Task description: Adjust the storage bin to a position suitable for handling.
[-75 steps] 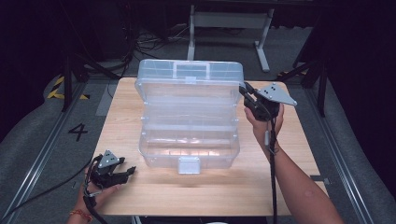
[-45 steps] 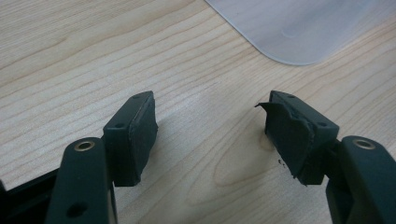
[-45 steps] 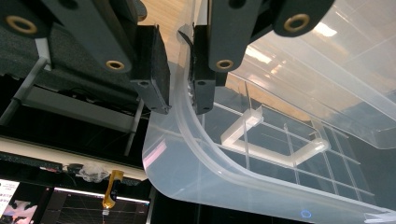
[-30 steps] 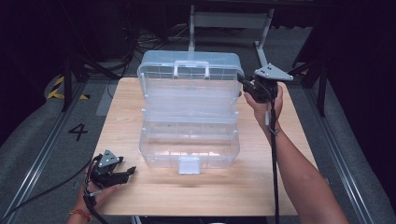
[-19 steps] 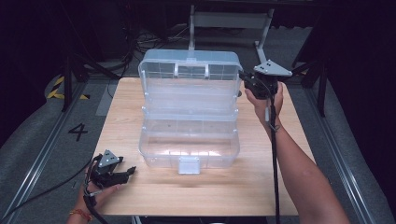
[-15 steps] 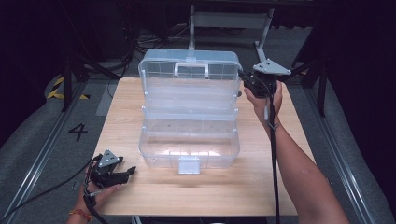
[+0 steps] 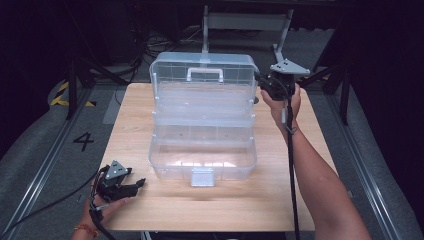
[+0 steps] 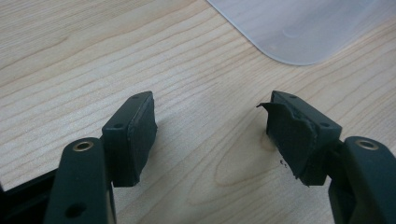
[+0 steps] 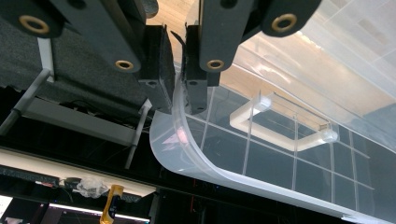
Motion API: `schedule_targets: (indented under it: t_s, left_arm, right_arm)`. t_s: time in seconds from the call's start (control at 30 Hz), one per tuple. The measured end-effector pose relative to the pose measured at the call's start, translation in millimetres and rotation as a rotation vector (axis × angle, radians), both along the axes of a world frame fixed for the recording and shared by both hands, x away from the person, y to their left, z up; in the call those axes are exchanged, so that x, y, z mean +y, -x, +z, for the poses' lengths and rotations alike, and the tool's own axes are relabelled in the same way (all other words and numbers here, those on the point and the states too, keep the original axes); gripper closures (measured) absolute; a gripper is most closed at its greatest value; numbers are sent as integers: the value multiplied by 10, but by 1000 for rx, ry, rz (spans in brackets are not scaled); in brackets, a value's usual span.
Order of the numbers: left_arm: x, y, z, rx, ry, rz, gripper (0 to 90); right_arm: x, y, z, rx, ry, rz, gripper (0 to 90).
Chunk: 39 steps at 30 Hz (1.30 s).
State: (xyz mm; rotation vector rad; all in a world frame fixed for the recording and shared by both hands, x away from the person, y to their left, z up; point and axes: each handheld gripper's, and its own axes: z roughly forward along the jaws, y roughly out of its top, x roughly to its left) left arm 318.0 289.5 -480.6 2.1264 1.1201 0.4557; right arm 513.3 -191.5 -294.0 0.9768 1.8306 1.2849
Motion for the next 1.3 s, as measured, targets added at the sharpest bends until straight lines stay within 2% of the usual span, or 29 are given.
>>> schedule_targets:
  t_s: [0.87, 1.3]
  left_arm:
    - [0, 2, 2, 1, -4, 6, 332]
    - [5, 2, 2, 2, -4, 3, 329]
  right_arm:
    - [26, -331, -8, 63, 46, 4, 819]
    - [44, -517, -66, 94, 43, 0, 813]
